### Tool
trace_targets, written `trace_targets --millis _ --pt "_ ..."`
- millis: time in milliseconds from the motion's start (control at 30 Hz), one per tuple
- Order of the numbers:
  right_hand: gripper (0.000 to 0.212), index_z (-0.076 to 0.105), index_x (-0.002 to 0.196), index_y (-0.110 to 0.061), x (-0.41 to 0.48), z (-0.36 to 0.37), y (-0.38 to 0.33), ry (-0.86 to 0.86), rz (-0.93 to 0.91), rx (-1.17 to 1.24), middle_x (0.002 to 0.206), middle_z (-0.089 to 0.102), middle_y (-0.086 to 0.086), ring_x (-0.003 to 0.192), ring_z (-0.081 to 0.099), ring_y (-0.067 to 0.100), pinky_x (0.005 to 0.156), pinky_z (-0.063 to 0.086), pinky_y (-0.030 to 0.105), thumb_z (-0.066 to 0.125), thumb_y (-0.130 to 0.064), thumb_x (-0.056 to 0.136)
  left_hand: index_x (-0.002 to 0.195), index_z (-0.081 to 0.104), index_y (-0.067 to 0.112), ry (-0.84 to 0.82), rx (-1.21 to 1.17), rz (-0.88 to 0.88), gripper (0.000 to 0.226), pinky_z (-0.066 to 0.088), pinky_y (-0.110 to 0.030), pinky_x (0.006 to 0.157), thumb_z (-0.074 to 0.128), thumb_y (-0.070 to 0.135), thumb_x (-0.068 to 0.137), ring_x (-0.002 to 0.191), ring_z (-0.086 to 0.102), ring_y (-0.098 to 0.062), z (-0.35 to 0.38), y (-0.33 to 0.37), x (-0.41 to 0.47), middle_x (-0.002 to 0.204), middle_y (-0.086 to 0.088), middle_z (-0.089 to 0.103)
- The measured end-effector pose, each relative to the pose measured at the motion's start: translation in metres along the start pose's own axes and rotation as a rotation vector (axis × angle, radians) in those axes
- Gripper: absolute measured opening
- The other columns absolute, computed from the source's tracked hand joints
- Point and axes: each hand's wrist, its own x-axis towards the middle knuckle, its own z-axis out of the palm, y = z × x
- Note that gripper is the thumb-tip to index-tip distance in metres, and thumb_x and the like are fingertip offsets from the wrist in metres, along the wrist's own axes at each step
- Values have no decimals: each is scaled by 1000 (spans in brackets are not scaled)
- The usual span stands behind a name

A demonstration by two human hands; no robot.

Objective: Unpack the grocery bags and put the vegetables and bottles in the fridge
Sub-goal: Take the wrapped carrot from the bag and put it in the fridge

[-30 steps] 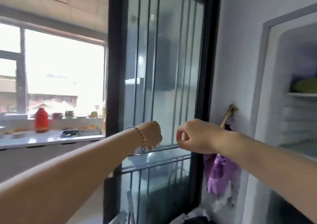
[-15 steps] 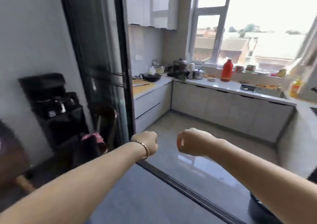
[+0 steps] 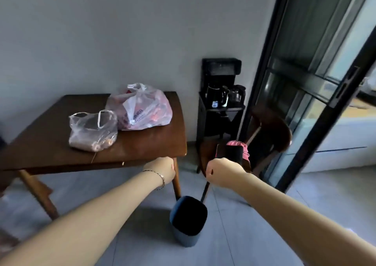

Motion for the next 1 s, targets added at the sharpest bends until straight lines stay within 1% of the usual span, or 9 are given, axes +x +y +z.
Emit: trace_targets --millis 133,267,400,500,667,800,867,933,1000 --pt "25 63 105 -16 89 -19 -37 -7 -132 -45 106 63 4 99 60 27 77 46 31 45 -21 89 96 61 21 50 -57 -172 26 45 -31 80 37 15 90 102 61 -28 -27 -59 41 112 -4 65" --pt "22 62 105 -20 162 -29 -83 -49 -261 -53 103 62 1 95 61 24 80 51 33 49 -24 89 100 61 22 104 -132 -316 24 43 -29 77 38 19 92 102 60 -25 -45 -117 71 113 -3 63" --pt "19 61 98 -23 220 -30 -128 -33 -343 -47 104 62 -2 97 60 23 79 48 31 47 -26 86 105 60 23 115 -172 -410 26 45 -33 88 38 18 93 108 57 -25 -50 -170 99 119 -2 61" --pt "22 61 103 -23 261 -29 -165 -24 -379 -47 109 62 -1 100 59 23 80 45 30 46 -26 88 113 59 22 99 -152 -424 28 45 -34 91 39 18 94 111 56 -26 -54 -213 126 123 -3 59" --pt "27 59 111 -19 329 -27 -232 -42 -378 -75 112 61 4 101 59 25 83 46 33 42 -22 90 110 58 25 108 -147 -427 25 40 -28 78 38 23 96 105 59 -25 -72 -294 183 117 -2 61" --pt "29 58 114 -20 378 -30 -281 -52 -347 -64 116 60 6 103 58 27 83 46 34 41 -25 92 116 57 25 59 -59 -365 27 42 -28 83 37 23 97 105 59 -20 -92 -349 225 115 1 63" --pt "28 58 114 -20 403 -28 -303 -58 -325 -38 116 61 5 104 58 28 83 46 34 41 -25 92 115 57 23 54 -47 -349 28 42 -27 78 37 21 97 101 60 -20 -97 -374 249 113 0 62" --pt "27 58 112 -21 417 -27 -317 -61 -329 -27 115 62 4 103 59 27 80 45 33 41 -25 92 111 58 20 78 -64 -352 25 44 -28 75 38 19 96 99 60 -22 -98 -391 264 119 -1 56" --pt "27 57 113 -21 438 -26 -334 -76 -326 -23 116 62 3 104 59 27 81 45 33 41 -26 92 111 59 18 90 -35 -313 25 44 -29 82 40 17 95 105 58 -20 -96 -413 288 127 2 49"
